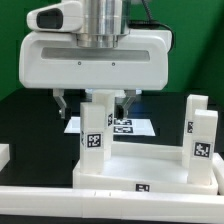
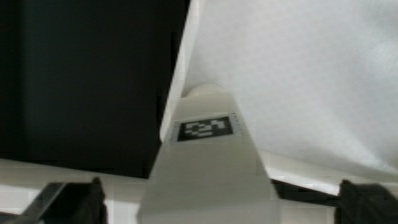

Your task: Assemble desk

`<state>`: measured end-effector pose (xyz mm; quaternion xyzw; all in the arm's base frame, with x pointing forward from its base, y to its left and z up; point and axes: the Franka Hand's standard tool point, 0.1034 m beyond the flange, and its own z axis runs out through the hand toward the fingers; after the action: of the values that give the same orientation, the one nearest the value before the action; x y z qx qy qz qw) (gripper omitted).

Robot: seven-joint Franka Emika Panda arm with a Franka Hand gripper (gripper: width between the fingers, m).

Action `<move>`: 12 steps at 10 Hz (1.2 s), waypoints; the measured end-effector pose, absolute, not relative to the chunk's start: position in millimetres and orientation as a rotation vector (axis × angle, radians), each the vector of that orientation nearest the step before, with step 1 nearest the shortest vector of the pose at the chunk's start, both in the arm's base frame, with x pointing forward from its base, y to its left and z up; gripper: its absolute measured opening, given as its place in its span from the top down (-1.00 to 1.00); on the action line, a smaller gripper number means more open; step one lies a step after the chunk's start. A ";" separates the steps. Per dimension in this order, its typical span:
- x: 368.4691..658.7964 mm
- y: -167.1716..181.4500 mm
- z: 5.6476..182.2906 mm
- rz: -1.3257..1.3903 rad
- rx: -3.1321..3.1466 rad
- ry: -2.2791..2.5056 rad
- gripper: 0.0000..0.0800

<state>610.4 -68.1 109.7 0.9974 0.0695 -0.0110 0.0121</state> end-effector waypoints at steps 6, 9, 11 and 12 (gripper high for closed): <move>610.0 -69.8 109.5 -0.038 3.105 0.238 0.28; 609.1 -71.7 109.6 -0.039 3.116 -0.088 0.28; 608.8 -74.5 110.1 -0.034 3.093 -0.356 0.28; 608.8 -74.9 110.5 -0.032 3.081 -0.447 0.28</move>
Offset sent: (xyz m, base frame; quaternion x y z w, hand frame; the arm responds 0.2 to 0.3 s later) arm 0.0000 0.0000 0.0000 0.0000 0.0000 0.0000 1.0000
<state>608.8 -74.9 110.5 0.9895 -0.1436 -0.0104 0.0141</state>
